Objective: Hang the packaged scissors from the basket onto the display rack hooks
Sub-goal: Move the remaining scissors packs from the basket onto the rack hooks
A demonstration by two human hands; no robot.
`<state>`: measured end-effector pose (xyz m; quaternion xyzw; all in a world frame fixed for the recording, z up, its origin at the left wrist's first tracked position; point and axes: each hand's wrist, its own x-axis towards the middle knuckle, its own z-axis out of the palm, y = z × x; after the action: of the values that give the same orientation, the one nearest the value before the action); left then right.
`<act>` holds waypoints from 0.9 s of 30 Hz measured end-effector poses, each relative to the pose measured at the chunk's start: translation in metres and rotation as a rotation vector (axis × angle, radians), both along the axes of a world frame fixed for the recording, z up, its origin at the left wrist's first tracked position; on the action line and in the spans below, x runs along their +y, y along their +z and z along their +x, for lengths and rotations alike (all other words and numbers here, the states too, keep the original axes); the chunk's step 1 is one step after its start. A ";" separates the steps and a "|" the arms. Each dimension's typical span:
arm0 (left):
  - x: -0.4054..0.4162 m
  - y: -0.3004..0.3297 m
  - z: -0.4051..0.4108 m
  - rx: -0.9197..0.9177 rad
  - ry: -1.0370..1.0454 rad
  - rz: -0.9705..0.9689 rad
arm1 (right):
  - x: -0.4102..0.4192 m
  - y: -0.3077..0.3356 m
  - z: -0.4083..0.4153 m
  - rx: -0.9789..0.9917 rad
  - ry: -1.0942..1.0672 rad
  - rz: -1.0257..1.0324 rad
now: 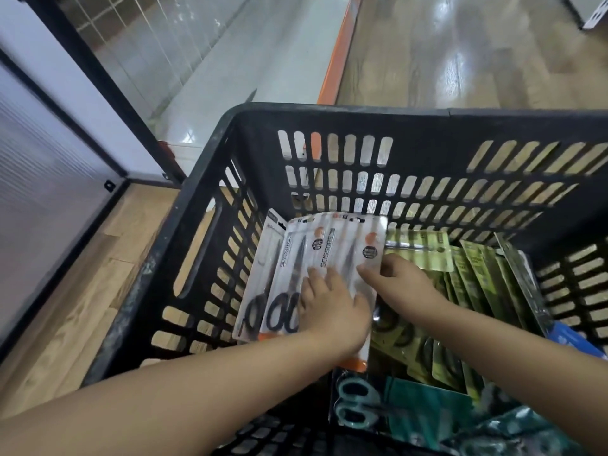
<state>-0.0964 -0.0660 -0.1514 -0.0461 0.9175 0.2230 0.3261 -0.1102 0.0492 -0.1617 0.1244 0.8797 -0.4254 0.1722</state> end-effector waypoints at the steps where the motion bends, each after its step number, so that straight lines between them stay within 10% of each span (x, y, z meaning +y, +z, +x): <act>1: 0.000 0.000 -0.001 0.010 -0.002 -0.006 | -0.001 -0.001 0.000 0.009 -0.013 0.000; 12: -0.028 -0.005 -0.040 0.218 0.224 -0.052 | 0.013 -0.004 -0.004 -0.056 -0.254 -0.289; 27: -0.034 -0.017 -0.039 -0.008 0.236 -0.058 | 0.016 -0.004 -0.007 -0.157 -0.390 -0.378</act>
<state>-0.1357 -0.0997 -0.1686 -0.1640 0.9106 0.2328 0.2997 -0.1168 0.0647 -0.1656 0.2894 0.7281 -0.5962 0.1748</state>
